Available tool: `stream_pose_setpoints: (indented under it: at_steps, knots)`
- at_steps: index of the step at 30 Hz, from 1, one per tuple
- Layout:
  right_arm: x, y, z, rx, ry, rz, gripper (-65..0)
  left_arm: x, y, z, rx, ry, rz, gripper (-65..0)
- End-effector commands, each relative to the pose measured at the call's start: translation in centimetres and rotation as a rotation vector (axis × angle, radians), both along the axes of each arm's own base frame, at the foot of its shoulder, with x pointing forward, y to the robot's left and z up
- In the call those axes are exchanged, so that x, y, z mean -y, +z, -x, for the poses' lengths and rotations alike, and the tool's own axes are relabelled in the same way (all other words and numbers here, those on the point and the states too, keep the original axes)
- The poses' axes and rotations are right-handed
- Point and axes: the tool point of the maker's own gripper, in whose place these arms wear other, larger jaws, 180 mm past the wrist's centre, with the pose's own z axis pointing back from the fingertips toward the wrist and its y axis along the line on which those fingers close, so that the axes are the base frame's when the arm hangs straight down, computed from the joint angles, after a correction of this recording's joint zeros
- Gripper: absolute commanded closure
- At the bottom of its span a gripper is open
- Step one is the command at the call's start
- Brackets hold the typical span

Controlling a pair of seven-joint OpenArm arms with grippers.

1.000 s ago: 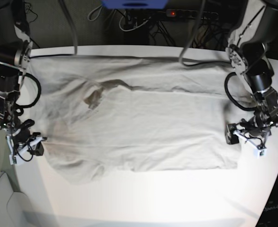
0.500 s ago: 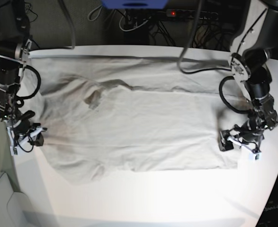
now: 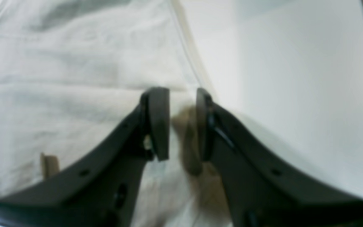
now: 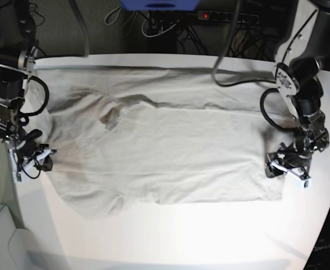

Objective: Layout the t-shirt on the table in an organized manner, then fold the t-shirt properly
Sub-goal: 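Reposition both grippers and grasp the t-shirt's side edges again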

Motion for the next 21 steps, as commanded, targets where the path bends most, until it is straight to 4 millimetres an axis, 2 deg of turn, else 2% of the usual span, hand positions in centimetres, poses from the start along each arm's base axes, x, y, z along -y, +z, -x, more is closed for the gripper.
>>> stream_pose_setpoints:
  at_steps: [1,5,8,10,12,18,21]
  knots:
    - [0.7,2.4,-1.4,0.071,0.002,0.0,-16.3,-0.5,0.4,-0.2,-0.005,0.003,-0.011,-28.5]
    - [0.8,2.5,-1.4,0.078,-0.002,-0.002,-16.3,-0.6,0.4,-0.1,-0.006,0.005,-0.012,-6.9]
    - [0.7,2.5,-1.5,0.073,0.0,-0.001,-16.5,-0.8,0.4,0.0,-0.012,0.005,-0.018,-1.1]
    - [0.6,2.5,-1.5,0.073,0.001,-0.002,-17.9,-1.6,0.6,0.1,-0.011,0.011,-0.029,-0.1]
    - [0.0,2.3,-1.6,0.074,0.007,-0.011,-22.5,-1.8,0.7,0.1,-0.01,0.014,-0.031,-0.2]
    - [0.1,2.6,-1.7,0.084,0.003,-0.013,-43.1,-2.0,0.6,0.2,-0.014,0.014,-0.037,-0.2]
    - [0.0,3.7,-2.7,0.11,0.001,-0.016,-45.4,-2.0,0.6,0.2,-0.014,0.014,-0.037,-0.2]
